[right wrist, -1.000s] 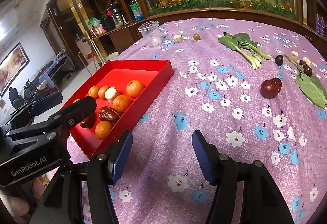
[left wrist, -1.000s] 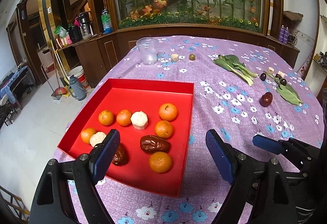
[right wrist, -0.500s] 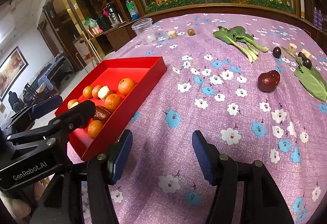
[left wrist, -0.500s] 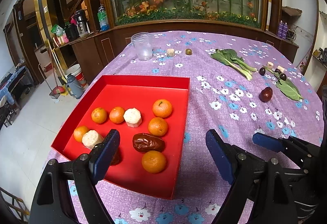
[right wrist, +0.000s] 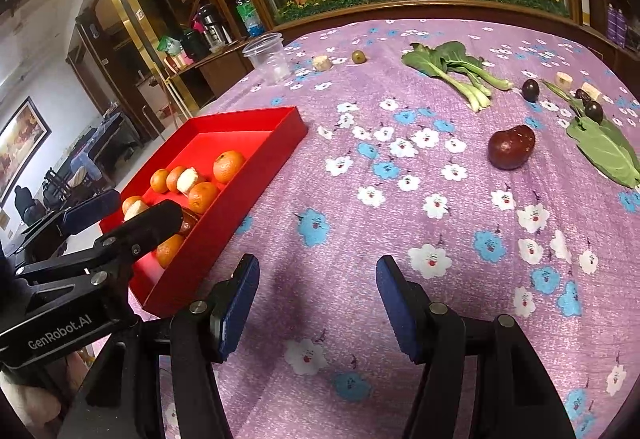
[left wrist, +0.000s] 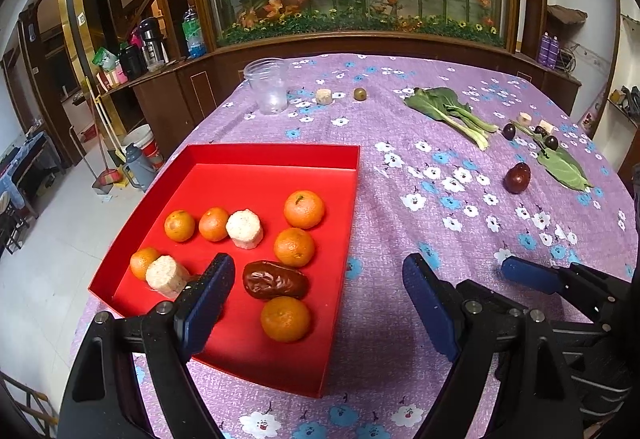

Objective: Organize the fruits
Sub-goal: 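Move both open tools toward the large red date on the cloth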

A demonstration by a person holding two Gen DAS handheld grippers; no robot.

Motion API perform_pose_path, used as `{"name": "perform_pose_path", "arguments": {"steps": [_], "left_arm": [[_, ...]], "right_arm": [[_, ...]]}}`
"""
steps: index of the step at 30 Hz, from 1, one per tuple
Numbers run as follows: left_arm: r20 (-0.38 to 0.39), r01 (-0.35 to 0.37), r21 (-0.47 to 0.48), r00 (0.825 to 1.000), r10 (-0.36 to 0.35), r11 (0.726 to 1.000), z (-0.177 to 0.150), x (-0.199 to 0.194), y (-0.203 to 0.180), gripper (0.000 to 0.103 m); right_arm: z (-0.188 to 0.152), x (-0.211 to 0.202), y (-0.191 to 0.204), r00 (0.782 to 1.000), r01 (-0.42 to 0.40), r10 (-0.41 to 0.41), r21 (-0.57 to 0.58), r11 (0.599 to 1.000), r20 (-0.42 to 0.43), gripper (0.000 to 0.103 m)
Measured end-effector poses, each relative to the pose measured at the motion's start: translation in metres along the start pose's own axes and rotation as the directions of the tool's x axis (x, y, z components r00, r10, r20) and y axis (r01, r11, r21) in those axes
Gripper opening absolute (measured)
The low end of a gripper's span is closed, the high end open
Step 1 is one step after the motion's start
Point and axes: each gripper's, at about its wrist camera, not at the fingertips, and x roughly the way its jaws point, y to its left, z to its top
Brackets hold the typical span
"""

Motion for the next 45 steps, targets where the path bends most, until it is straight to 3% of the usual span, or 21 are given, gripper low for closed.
{"name": "perform_pose_path", "arguments": {"steps": [19,45], "left_arm": [[-0.040,0.046,0.080,0.998,-0.043,0.996,0.003,0.011,-0.038,0.085],[-0.094,0.123,0.237,0.990,-0.103,0.964,0.012,0.027,-0.121,0.085]], "right_arm": [[0.005,-0.033,-0.078,0.996,0.082,-0.086,0.130,0.988,0.027,0.068],[0.005,-0.068,-0.166,0.988,0.127,-0.146,0.266,0.956,0.051,0.069]]}}
